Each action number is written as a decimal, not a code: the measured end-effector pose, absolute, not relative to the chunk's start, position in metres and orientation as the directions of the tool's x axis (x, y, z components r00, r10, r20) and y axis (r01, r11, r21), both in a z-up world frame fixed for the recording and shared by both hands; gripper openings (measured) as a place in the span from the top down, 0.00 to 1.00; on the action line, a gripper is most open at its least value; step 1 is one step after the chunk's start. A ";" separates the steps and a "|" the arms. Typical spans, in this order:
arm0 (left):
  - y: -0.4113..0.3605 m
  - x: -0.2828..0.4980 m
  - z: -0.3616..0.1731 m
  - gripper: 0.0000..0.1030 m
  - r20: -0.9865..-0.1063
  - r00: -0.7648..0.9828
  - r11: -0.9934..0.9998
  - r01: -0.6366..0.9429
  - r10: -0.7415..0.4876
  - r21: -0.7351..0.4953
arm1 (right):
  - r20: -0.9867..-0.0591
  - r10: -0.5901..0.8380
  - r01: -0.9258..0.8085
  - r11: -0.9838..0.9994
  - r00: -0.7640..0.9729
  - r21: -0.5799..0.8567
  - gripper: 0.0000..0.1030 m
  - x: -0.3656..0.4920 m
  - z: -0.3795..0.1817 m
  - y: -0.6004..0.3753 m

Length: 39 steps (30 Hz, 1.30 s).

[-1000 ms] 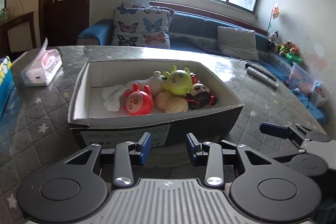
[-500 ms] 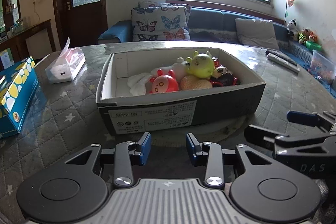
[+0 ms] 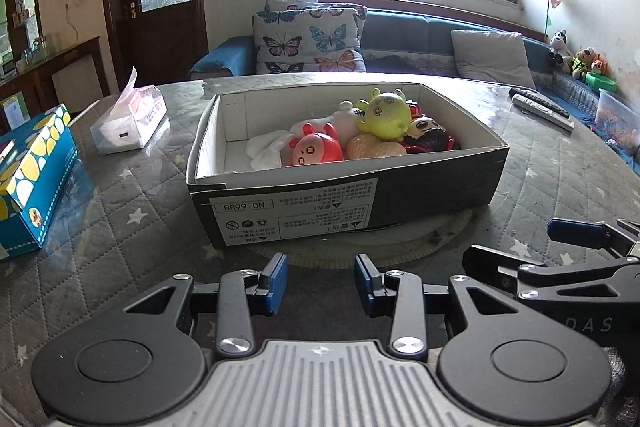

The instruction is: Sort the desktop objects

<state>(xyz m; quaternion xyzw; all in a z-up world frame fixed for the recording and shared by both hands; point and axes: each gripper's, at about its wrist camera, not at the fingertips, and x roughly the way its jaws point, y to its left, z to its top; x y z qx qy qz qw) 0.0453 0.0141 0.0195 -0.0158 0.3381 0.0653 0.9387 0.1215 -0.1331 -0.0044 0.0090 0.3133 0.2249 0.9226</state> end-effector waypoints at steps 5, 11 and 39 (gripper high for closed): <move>0.013 0.046 0.018 0.62 -0.638 0.761 0.992 -0.128 0.112 0.022 | -0.596 0.402 -0.393 0.907 0.695 0.152 0.00 0.125 -0.008 -0.131; 0.015 0.050 0.016 0.62 -0.647 0.754 0.992 -0.126 0.114 0.027 | -0.610 0.396 -0.386 0.909 0.686 0.155 0.00 0.130 -0.012 -0.129; 0.018 0.074 0.006 0.62 -0.674 0.726 0.990 -0.125 0.138 0.069 | -0.675 0.357 -0.364 0.921 0.645 0.139 0.00 0.153 -0.022 -0.116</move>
